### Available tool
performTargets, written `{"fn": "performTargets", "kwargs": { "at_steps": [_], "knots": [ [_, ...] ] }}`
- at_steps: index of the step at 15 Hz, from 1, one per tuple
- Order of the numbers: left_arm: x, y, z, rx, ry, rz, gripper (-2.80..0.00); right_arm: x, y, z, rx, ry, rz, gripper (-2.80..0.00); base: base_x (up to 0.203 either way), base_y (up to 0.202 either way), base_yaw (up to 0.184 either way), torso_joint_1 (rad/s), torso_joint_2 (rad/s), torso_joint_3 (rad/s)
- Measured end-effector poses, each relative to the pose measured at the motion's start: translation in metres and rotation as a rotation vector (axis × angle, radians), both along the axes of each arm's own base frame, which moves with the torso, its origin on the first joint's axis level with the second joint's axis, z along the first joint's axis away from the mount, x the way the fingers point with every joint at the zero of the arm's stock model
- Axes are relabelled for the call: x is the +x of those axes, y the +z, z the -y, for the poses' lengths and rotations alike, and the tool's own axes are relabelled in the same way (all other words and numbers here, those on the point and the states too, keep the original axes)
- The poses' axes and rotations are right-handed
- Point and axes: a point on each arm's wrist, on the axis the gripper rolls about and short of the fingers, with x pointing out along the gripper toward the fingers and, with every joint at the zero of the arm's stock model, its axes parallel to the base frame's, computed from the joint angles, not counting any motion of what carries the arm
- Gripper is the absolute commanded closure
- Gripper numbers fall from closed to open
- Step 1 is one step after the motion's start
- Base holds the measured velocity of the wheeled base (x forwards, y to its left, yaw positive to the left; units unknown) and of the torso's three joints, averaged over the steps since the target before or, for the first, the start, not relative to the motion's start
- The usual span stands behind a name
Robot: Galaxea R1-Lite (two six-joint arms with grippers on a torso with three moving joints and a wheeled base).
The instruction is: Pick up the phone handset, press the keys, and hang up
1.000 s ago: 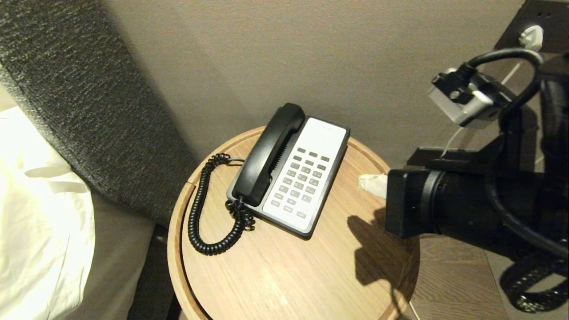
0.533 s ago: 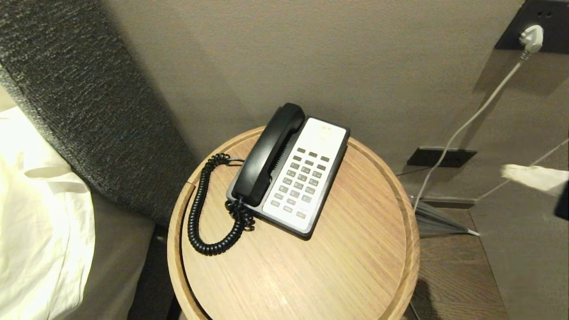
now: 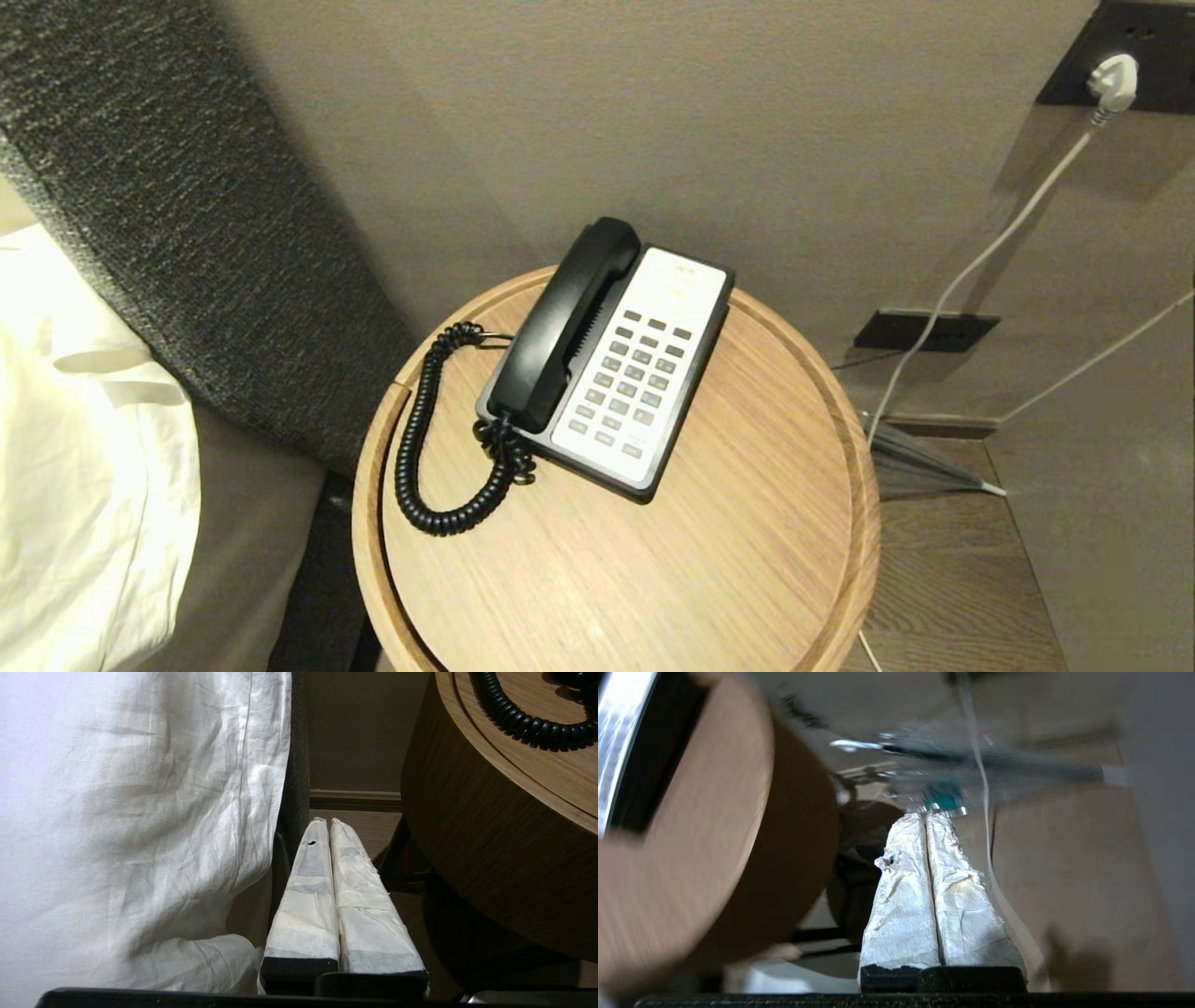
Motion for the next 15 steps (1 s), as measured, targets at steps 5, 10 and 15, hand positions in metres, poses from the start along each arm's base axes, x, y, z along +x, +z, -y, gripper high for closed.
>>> {"fn": "performTargets", "kwargs": {
  "at_steps": [5, 10, 15],
  "knots": [
    [0.0, 0.0, 0.0, -0.001, 0.001, 0.0, 0.0, -0.007, -0.065, 0.0, -0.121, 0.038, -0.015, 0.0, 0.0, 0.0, 0.0, 0.0, 0.0, 0.0],
    [0.0, 0.0, 0.0, 0.0, 0.0, 0.0, 0.0, -0.006, -0.096, 0.002, -0.199, -0.04, 0.081, 0.0, 0.0, 0.0, 0.0, 0.0, 0.0, 0.0],
    [0.0, 0.0, 0.0, -0.002, 0.002, 0.0, 0.0, -0.006, -0.1, 0.001, -0.222, -0.027, 0.109, 0.0, 0.0, 0.0, 0.0, 0.0, 0.0, 0.0]
  ]
}}
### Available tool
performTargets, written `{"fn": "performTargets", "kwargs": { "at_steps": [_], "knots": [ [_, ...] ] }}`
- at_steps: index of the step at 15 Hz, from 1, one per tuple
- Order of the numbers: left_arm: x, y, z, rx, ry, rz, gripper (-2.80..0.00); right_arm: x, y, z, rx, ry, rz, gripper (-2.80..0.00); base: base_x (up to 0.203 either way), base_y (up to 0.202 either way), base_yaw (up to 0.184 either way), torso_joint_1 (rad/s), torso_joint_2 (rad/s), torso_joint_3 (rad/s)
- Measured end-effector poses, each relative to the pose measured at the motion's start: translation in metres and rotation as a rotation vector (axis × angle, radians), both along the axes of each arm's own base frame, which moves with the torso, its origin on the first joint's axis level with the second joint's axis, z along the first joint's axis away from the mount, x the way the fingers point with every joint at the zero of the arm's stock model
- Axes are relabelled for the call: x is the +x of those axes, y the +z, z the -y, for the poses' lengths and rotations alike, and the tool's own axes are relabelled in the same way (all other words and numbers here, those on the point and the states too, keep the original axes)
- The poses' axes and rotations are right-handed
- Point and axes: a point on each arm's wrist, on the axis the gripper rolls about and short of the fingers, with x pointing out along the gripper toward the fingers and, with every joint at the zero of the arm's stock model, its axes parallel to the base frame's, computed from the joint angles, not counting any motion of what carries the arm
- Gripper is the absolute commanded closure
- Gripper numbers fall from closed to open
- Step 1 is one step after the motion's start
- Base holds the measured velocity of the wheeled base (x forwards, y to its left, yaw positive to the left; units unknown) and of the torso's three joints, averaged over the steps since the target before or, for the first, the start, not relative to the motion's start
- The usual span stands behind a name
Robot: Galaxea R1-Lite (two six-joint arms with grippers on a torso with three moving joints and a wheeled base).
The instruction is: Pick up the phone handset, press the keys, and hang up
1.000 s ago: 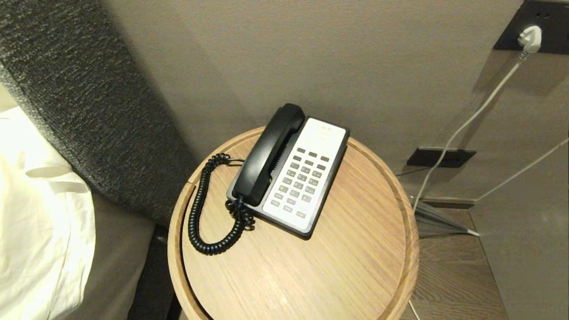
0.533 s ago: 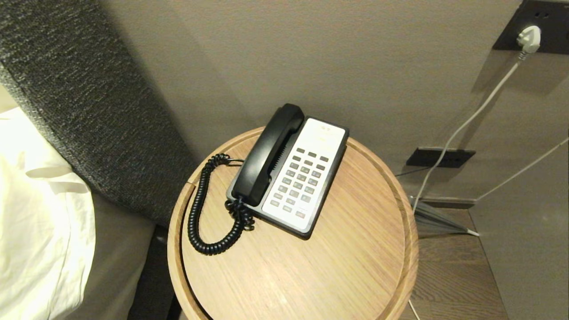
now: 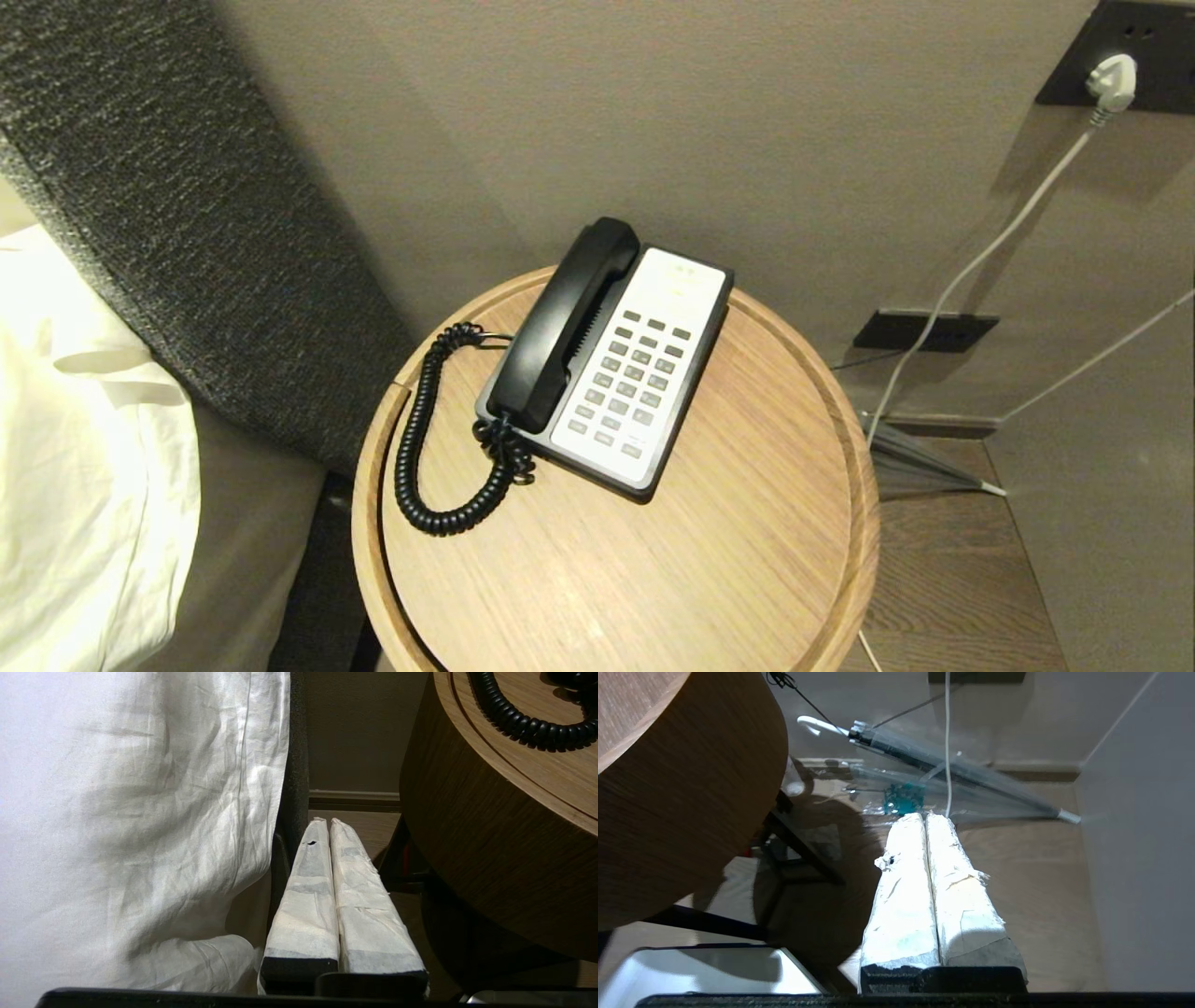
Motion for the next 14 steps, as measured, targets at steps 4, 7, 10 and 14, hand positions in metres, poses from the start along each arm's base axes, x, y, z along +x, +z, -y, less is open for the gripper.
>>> {"fn": "performTargets", "kwargs": {
  "at_steps": [4, 7, 10, 14],
  "knots": [
    [0.0, 0.0, 0.0, 0.0, 0.0, 0.0, 0.0, 0.0001, -0.0008, 0.0, 0.0, -0.002, -0.001, 0.0, 0.0, 0.0, 0.0, 0.0, 0.0, 0.0],
    [0.0, 0.0001, 0.0, 0.0, 0.0, 0.001, 0.0, 0.0001, -0.0009, 0.0, 0.001, -0.002, -0.002, 0.0, 0.0, 0.0, 0.0, 0.0, 0.0, 0.0],
    [0.0, -0.0005, 0.0001, 0.007, -0.003, -0.005, 0.0, 0.0001, -0.0009, 0.0001, 0.0, -0.002, -0.002, 0.0, 0.0, 0.0, 0.0, 0.0, 0.0, 0.0],
    [0.0, -0.0003, 0.0, -0.033, -0.002, -0.003, 0.0, 0.0001, -0.0009, 0.0001, 0.0, -0.002, -0.002, 0.0, 0.0, 0.0, 0.0, 0.0, 0.0, 0.0]
  ]
}}
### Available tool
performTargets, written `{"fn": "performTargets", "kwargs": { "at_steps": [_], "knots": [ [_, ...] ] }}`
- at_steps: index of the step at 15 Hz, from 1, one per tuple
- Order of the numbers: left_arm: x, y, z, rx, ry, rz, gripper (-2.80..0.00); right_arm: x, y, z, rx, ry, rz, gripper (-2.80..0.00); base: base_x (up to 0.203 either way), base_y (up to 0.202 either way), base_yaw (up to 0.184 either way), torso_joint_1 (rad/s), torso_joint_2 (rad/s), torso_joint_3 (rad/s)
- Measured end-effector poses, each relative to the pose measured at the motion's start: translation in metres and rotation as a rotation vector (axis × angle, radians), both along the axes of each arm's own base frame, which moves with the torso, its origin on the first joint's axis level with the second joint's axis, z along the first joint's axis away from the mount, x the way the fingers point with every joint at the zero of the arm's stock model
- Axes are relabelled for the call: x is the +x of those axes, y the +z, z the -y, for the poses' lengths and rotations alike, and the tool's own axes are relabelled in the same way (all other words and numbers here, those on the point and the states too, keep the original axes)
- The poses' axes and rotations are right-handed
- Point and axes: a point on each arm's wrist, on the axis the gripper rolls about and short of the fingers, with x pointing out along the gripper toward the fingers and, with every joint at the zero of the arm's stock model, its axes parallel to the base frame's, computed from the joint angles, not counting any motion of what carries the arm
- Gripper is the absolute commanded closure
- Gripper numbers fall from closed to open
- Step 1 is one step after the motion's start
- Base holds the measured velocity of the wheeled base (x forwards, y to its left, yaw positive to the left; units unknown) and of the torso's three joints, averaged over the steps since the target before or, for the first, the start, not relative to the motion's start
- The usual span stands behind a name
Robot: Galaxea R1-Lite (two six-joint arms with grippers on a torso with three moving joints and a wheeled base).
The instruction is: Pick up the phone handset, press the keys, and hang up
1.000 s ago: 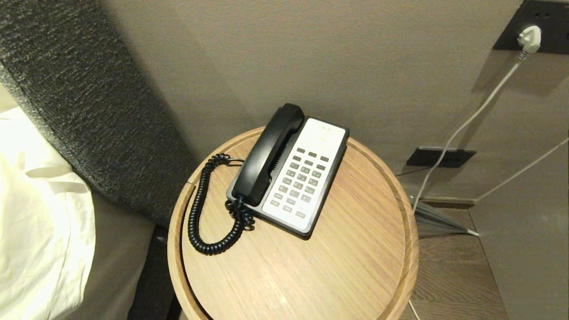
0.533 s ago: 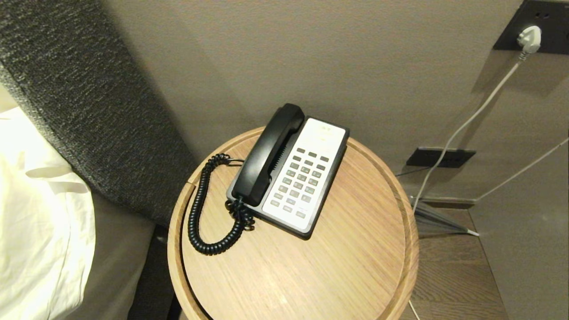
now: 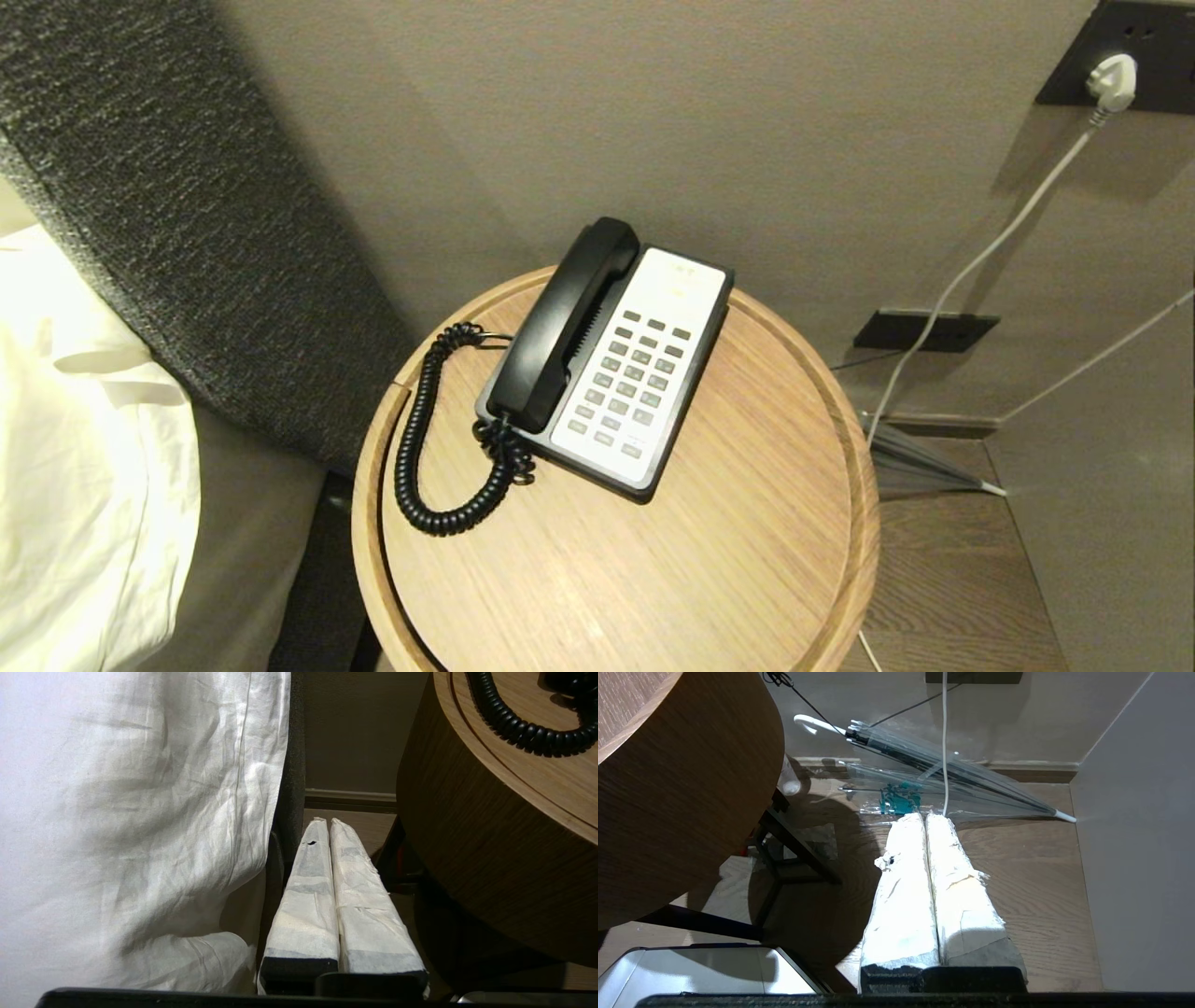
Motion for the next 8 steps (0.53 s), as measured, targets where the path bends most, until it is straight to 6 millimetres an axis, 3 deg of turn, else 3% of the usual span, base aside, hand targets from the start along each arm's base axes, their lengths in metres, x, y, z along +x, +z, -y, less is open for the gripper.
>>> {"fn": "performTargets", "kwargs": {
  "at_steps": [8],
  "knots": [
    [0.0, 0.0003, 0.0, -0.019, 0.002, 0.003, 0.0, 0.0, 0.0, 0.0, 0.0, 0.0, 0.0, 0.0, 0.0, 0.0, 0.0, 0.002, 0.0, 0.169]
  ]
}}
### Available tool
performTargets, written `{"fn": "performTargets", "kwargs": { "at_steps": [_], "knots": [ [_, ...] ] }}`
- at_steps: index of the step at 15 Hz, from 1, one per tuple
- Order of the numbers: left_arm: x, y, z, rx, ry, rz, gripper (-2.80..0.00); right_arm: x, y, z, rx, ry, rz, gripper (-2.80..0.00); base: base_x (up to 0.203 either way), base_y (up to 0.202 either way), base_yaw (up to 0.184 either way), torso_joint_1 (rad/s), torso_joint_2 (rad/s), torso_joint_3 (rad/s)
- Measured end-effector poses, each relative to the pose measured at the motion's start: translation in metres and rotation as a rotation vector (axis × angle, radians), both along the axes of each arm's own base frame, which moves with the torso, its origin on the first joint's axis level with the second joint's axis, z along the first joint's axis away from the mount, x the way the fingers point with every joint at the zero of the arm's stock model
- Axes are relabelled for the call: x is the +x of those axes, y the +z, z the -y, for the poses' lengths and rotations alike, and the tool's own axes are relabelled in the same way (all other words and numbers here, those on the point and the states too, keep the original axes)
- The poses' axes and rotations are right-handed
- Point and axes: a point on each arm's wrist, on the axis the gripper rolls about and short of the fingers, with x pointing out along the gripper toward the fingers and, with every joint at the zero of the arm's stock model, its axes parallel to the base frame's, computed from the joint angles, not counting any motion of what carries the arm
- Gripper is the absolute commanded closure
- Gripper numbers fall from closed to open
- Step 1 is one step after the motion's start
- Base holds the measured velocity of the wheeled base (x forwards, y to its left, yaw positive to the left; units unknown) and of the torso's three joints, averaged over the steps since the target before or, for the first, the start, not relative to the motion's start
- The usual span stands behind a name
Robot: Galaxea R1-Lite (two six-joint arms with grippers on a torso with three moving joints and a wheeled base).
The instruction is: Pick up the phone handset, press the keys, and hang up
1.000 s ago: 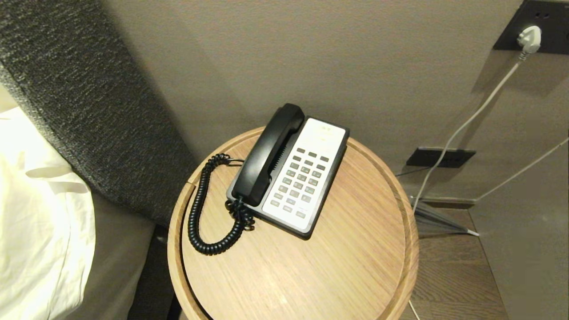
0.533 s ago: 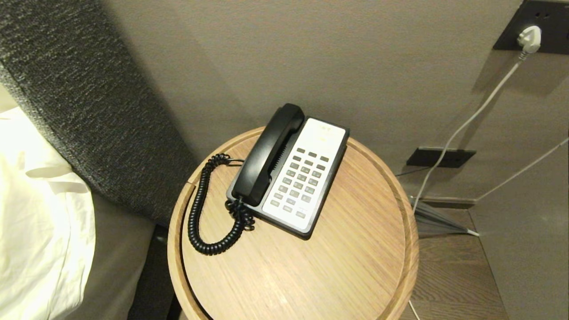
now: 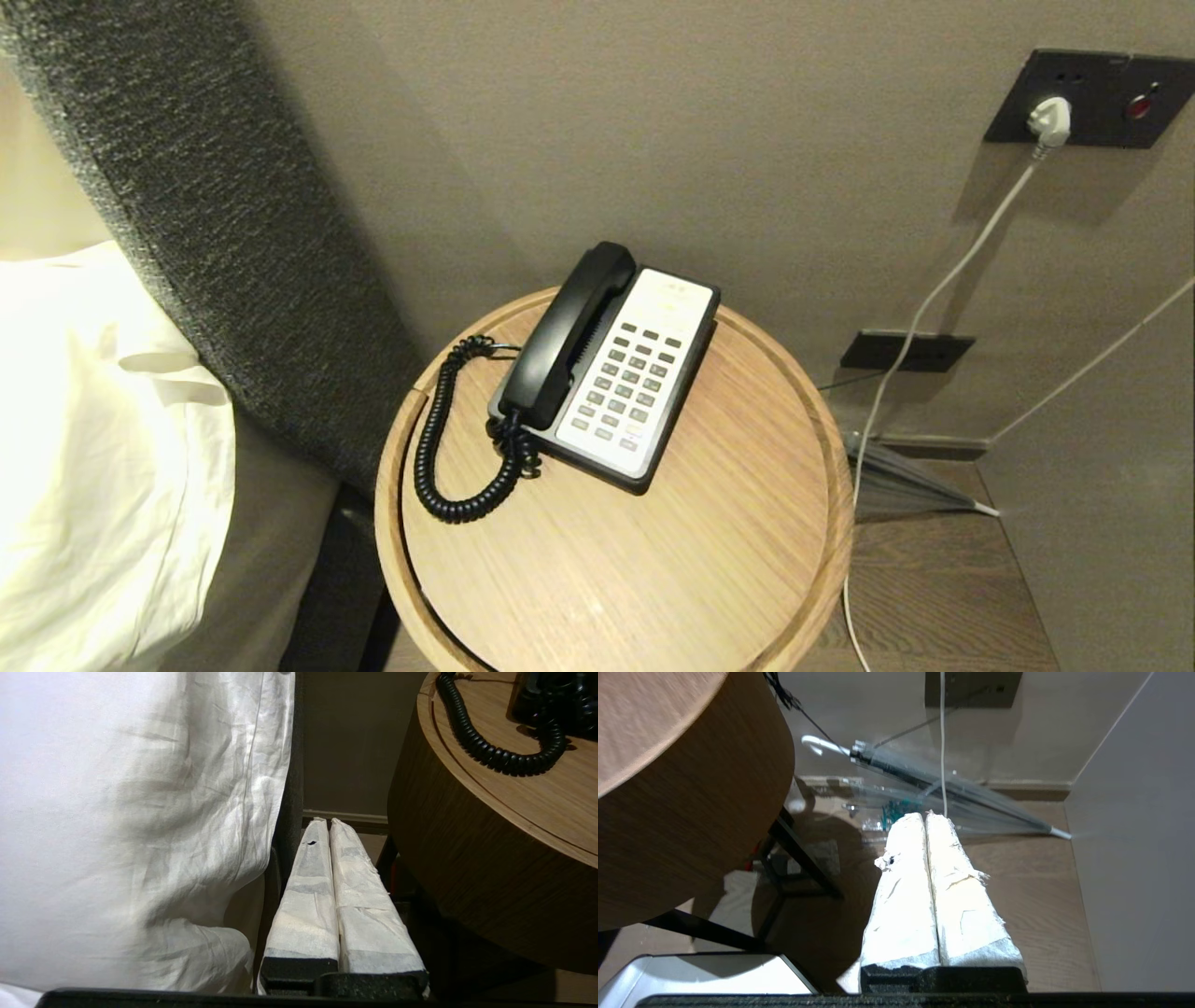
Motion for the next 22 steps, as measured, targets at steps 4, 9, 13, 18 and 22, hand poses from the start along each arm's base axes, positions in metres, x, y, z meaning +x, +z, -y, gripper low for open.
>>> {"fn": "performTargets", "kwargs": {
  "at_steps": [4, 9, 13, 18, 22],
  "knots": [
    [0.0, 0.0001, 0.0, -0.001, 0.0, 0.001, 0.0, 0.0, 0.0, 0.0, 0.0, 0.0, 0.0, 0.0, 0.0, 0.0, 0.0, 0.001, 0.0, 0.198],
    [0.0, 0.0001, 0.0, -0.001, -0.001, 0.001, 0.0, 0.0001, 0.0, 0.0, 0.001, 0.0, -0.001, 0.0, 0.0, 0.0, 0.0, 0.003, 0.0, 0.2],
    [0.0, 0.0001, 0.0, -0.003, 0.0, 0.001, 0.0, 0.0001, 0.0, 0.0, 0.0, 0.0, -0.001, 0.0, 0.0, 0.0, 0.0, 0.002, 0.0, 0.199],
    [-0.0001, 0.0002, 0.0, 0.001, -0.002, 0.002, 0.0, 0.0001, 0.0, 0.0, 0.001, 0.0, -0.001, 0.0, 0.0, 0.0, 0.0, 0.002, 0.0, 0.19],
    [-0.0001, 0.0002, 0.0, 0.003, -0.002, 0.002, 0.0, 0.0001, 0.0, 0.0, 0.0, 0.0, -0.001, 0.0, 0.0, 0.0, 0.0, 0.002, 0.0, 0.041]
  ]
}}
